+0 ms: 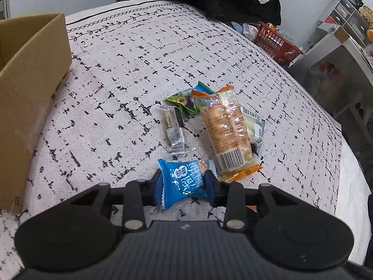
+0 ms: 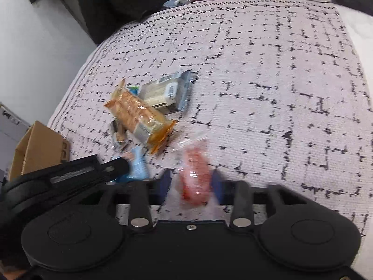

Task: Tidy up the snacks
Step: 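Grasp the blue packet with the left tool while the right grasps the orange jelly stick, then carry the blue packet with the left tool while the right carries the jelly stick to the box, then open the left tool over the box while the right drops the jelly stick inside, then move the left tool toward the small snack pile while the right approaches the bread packet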

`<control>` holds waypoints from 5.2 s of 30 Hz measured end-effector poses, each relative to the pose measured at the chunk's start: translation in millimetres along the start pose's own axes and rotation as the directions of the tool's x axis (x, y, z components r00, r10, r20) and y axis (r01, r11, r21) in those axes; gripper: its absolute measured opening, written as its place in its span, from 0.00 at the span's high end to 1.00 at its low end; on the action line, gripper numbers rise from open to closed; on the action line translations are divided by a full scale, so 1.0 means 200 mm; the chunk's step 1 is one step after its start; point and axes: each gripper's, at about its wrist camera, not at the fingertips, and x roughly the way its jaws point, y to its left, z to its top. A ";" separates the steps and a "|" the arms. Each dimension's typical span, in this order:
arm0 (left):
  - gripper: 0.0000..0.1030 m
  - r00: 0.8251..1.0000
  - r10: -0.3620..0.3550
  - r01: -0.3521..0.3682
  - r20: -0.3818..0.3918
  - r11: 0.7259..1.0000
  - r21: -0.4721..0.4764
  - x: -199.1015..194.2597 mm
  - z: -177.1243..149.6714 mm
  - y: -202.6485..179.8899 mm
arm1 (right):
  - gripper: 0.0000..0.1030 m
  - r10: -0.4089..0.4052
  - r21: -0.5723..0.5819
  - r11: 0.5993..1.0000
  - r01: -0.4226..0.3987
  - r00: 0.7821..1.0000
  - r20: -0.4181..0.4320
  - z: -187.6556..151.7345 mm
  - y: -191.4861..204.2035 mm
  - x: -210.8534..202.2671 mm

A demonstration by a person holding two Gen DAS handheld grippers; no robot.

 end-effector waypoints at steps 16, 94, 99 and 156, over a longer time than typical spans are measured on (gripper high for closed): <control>0.67 0.997 0.023 -0.020 0.079 0.999 -0.033 -0.40 0.11 0.14 | 0.78 0.032 -0.073 0.997 -0.030 0.999 0.024 -0.02 0.12 -0.14; 0.67 0.961 0.051 0.073 0.272 0.901 -0.427 -0.91 0.33 1.20 | 0.78 0.206 -0.314 0.934 -0.168 0.974 0.093 -0.17 1.41 -0.16; 0.67 0.963 0.048 0.078 0.265 0.892 -0.445 -0.88 0.36 1.24 | 0.78 0.211 -0.301 0.937 -0.178 0.974 0.081 -0.16 1.41 -0.12; 0.00 0.938 0.164 -0.082 0.304 0.961 -0.266 -0.90 0.30 0.87 | 0.00 0.067 -0.277 0.961 0.000 0.971 0.232 0.00 0.66 -0.50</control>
